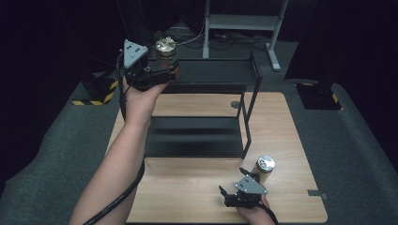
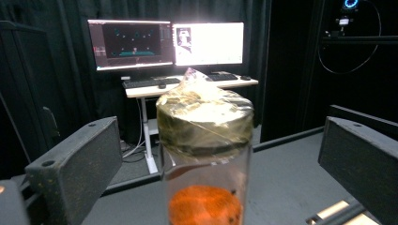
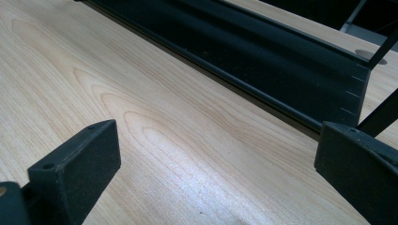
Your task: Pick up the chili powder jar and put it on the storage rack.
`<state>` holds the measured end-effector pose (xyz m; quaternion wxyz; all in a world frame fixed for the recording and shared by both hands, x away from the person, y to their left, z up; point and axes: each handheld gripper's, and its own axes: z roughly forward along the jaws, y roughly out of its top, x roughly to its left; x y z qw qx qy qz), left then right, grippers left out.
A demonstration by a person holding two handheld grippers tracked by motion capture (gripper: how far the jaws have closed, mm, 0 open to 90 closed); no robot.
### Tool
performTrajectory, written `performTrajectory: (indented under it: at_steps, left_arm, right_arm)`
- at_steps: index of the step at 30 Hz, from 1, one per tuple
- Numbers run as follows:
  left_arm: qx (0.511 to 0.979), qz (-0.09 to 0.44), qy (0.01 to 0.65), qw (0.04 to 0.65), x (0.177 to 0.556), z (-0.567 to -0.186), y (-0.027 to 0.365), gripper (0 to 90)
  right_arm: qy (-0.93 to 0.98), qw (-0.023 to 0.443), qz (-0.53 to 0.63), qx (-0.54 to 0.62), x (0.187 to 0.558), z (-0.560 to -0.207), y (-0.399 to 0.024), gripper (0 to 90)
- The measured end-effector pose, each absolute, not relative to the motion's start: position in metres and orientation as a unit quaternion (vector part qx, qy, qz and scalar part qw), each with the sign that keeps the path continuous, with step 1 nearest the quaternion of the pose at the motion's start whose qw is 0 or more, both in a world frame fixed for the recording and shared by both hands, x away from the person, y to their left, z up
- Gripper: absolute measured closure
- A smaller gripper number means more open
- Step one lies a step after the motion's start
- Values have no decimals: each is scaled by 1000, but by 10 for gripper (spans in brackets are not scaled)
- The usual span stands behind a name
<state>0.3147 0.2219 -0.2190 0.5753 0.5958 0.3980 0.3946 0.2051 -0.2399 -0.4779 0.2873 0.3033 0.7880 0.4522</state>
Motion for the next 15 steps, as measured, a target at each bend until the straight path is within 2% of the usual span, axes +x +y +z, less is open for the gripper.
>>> performTrajectory:
  at_steps: [15]
  left_arm:
    - [603,402,381,573,277,-231,222,3]
  right_arm:
    - [789,287,453,301,205,-478,-240,0]
